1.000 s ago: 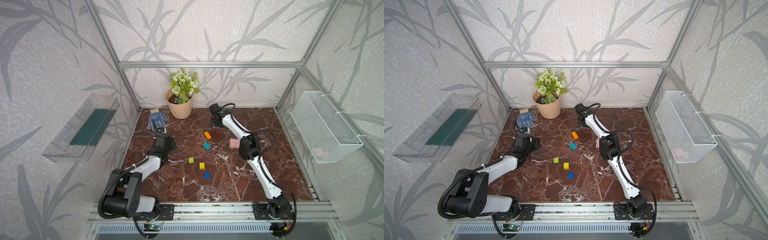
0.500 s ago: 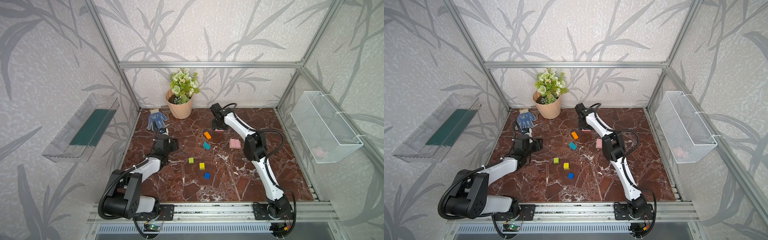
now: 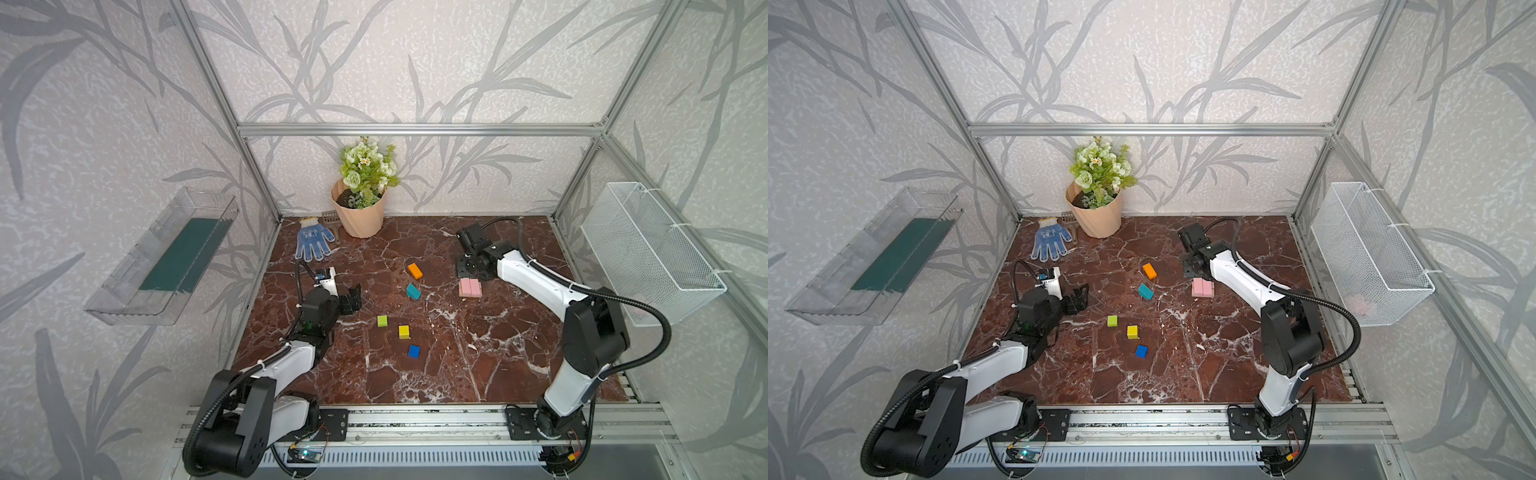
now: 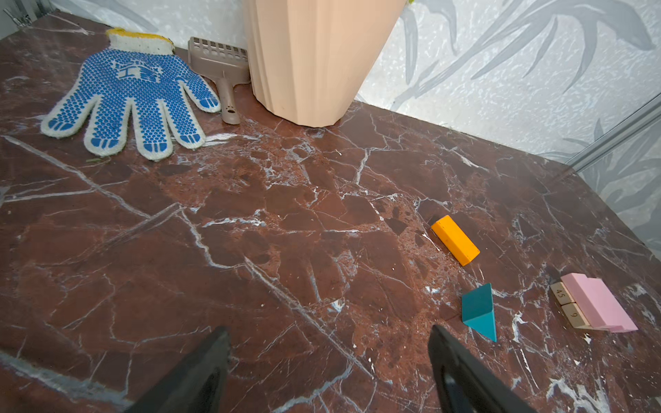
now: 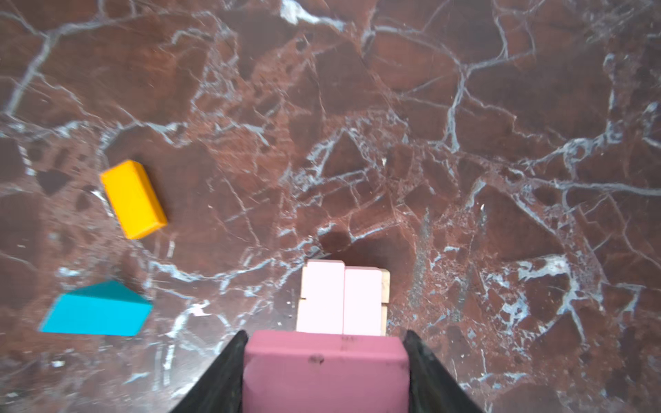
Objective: Build the wood block tower
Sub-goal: 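Carry the pink block with the right gripper over the pink block stack, then lower the pink block onto the stack and hold it in place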
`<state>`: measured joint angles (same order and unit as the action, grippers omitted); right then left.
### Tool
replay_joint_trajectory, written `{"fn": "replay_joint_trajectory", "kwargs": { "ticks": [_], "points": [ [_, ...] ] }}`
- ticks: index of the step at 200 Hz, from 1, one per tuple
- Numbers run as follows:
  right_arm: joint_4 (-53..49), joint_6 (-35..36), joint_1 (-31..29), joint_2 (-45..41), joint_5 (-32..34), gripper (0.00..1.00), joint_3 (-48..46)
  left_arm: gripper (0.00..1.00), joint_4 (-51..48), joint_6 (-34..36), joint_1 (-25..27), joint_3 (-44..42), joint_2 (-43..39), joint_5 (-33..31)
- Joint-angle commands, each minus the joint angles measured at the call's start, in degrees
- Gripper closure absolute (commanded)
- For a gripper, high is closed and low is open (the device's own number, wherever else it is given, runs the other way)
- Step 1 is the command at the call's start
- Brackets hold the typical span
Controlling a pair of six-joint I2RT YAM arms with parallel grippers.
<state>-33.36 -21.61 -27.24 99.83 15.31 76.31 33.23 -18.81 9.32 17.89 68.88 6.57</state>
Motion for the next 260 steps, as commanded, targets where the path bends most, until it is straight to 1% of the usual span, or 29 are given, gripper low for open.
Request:
{"fn": "replay_joint_trajectory", "kwargs": {
  "ticks": [1,27,61,80,85,98,122,193,260],
  "points": [
    [9.28,1.64,0.32,-4.55,2.0,0.68,-5.99,0.13,0.96,0.61,0.18,1.74,0.47,0.56],
    [13.86,2.16,0.8,-5.81,2.73,0.67,-9.87,0.13,1.31,0.48,0.22,0.96,-0.37,0.27],
    [15.41,2.88,1.4,-3.91,2.55,0.67,-9.88,0.13,1.48,0.35,0.18,0.86,-0.51,0.08],
    [15.4,3.06,1.48,-2.36,1.55,0.69,-8.7,0.13,1.31,0.35,0.17,1.01,-0.24,0.11],
    [15.3,3.14,1.53,-0.47,1.5,0.7,-8.3,0.13,1.23,0.35,0.17,1.09,-0.24,0.09],
    [14.96,3.15,1.66,1.25,1.28,0.71,-7.32,0.13,1.27,0.35,0.19,1.17,-0.24,0.09],
    [15.11,3.28,1.92,3.26,-0.07,0.72,-6.34,0.13,1.23,0.35,0.17,1.1,-0.18,0.08],
    [15.3,1.44,3.72,4.2,-1.26,0.72,-6.85,0.13,1.0,0.35,0.17,1.42,0.16,0.19],
    [14.19,0.79,4.2,5.92,-2.65,0.71,-5.88,0.13,0.96,0.35,0.17,1.4,0.11,0.29]
  ]
}}
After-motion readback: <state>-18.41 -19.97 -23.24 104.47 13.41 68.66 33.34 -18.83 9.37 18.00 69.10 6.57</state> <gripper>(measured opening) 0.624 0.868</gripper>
